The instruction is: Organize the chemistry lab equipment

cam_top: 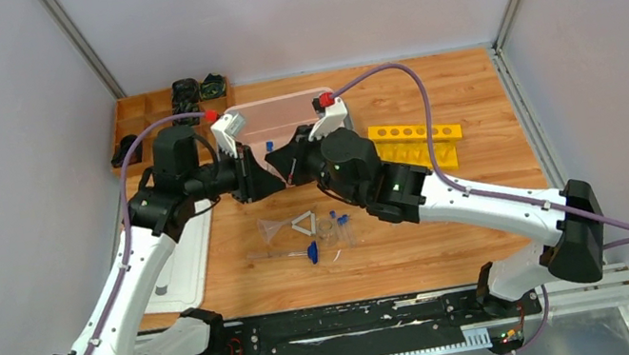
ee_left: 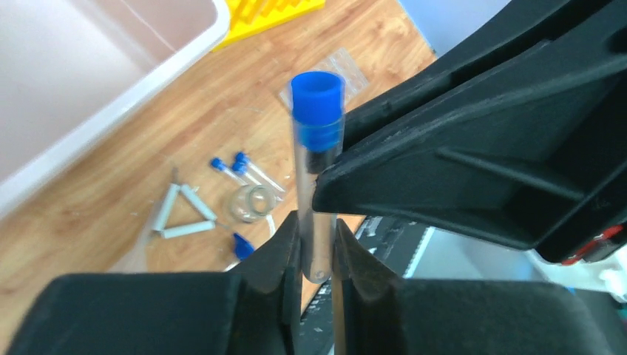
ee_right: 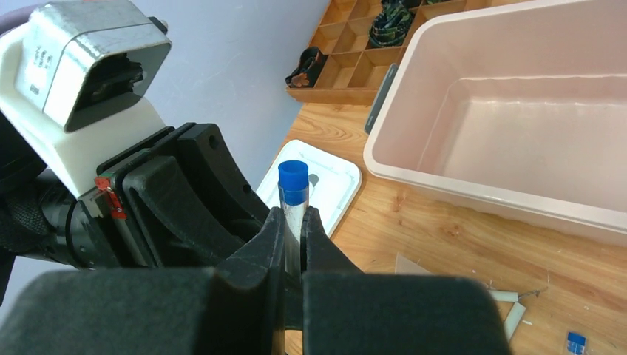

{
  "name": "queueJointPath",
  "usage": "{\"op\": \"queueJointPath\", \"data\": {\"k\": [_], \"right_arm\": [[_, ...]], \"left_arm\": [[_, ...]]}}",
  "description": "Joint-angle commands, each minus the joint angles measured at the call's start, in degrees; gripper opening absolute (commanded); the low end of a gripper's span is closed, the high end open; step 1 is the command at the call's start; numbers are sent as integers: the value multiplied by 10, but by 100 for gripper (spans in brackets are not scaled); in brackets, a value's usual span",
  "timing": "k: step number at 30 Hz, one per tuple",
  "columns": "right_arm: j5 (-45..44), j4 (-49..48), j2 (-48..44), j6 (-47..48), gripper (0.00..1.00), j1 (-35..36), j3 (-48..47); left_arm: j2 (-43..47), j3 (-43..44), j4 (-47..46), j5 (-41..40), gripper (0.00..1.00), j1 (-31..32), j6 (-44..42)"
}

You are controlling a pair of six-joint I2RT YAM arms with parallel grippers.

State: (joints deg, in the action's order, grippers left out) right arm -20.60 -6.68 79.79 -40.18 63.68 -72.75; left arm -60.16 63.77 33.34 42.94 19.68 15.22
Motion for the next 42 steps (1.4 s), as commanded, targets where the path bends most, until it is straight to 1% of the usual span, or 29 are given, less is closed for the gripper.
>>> {"op": "queueJointPath", "data": {"k": [1,2,3,5,7,8,9,10,11,12,14,16,19,21,24,27,28,30,33,35,36,37,38,39,40,42], "right_arm": [[-9,-17,-4,6,3,12,-13],[-14,-8,-4,7,8,12,-17],[-23,6,-3,3,14,12,-22],[-21,54,2,-6,37,5,-49],[10,153,14,-23,52,-13,-97],[33,203,18,-23,58,-23,-115],[53,231,21,-17,64,-30,-134],[82,255,23,-10,67,-37,-150],[114,274,26,0,68,-44,-164],[148,290,30,13,70,-51,-179],[221,342,51,41,70,-65,-231],[264,398,75,64,70,-71,-275],[338,409,92,66,66,-83,-293],[368,411,103,63,61,-86,-301],[379,414,110,59,57,-87,-303],[379,411,111,56,50,-88,-303],[378,409,112,55,47,-87,-303],[375,406,112,54,36,-88,-301],[370,403,109,52,28,-87,-292],[367,402,105,53,17,-88,-284],[365,403,103,55,8,-89,-281],[363,407,101,58,3,-91,-281],[353,415,98,63,0,-94,-281],[338,428,93,72,0,-97,-282],[321,444,86,81,0,-102,-281],[284,474,65,112,0,-119,-268]], "left_arm": [[9,3,-13,-3,6,1,-11],[12,4,-13,-6,2,1,-15],[13,4,-12,-8,0,1,-20],[16,5,-6,-9,0,1,-36],[16,10,11,-2,0,1,-64],[16,13,23,5,0,1,-82],[16,16,36,14,0,1,-108],[16,21,57,33,1,1,-139],[16,25,82,52,2,1,-194],[17,27,106,61,2,1,-221],[23,29,124,56,0,1,-249],[30,32,135,54,0,1,-269],[39,34,137,51,0,1,-279],[39,35,138,46,0,1,-280],[42,35,139,43,0,1,-284],[43,32,139,45,0,1,-287],[44,30,139,44,0,1,-288],[44,29,139,39,0,1,-290],[44,26,139,36,1,1,-290],[43,27,139,35,17,1,-281],[41,28,139,36,31,1,-276],[39,29,139,37,46,1,-271],[37,32,140,37,70,1,-265],[34,35,140,33,90,1,-259],[32,38,140,25,99,1,-254],[31,45,140,-1,100,1,-246]]}}
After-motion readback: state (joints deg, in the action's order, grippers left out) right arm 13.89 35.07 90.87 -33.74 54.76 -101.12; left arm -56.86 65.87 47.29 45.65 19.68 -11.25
